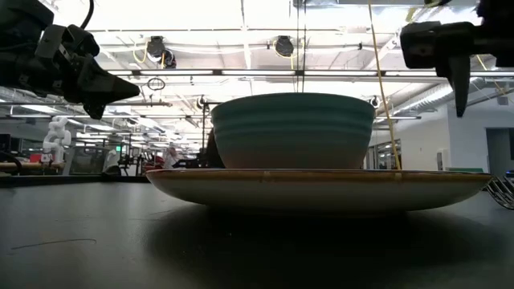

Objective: Set table place
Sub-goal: Put the blue fork on the orange plate to the right of the green bowl

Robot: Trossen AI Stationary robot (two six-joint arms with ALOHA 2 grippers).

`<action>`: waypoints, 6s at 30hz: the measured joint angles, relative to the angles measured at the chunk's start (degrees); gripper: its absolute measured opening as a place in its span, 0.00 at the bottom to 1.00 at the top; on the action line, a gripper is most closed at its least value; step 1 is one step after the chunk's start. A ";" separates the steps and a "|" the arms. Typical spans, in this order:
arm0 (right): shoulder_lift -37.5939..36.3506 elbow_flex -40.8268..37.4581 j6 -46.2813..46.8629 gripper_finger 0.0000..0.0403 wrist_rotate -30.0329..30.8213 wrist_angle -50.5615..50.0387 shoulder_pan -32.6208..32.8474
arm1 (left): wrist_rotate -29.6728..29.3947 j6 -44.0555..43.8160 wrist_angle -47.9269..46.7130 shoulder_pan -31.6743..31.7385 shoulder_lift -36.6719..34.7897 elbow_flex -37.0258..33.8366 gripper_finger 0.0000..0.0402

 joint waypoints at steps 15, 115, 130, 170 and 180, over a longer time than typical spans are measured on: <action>2.10 2.27 -1.30 0.52 4.35 -0.15 4.98 | 0.00 0.23 0.00 -0.02 0.02 0.00 0.08; 25.45 11.34 -17.46 0.52 -3.66 -2.41 4.41 | -0.81 -1.87 -2.65 -0.02 0.00 0.02 0.08; 25.62 11.16 -15.94 0.14 -4.59 -2.88 4.50 | -0.81 -1.91 -2.73 -0.02 0.00 0.02 0.08; 21.27 18.36 -13.15 0.01 -0.27 -11.42 4.65 | -0.81 -2.08 -3.06 0.00 0.02 0.02 0.08; 21.27 26.86 -14.39 0.00 -0.14 -24.27 3.28 | -0.81 -1.82 -3.04 -0.02 0.02 0.02 0.08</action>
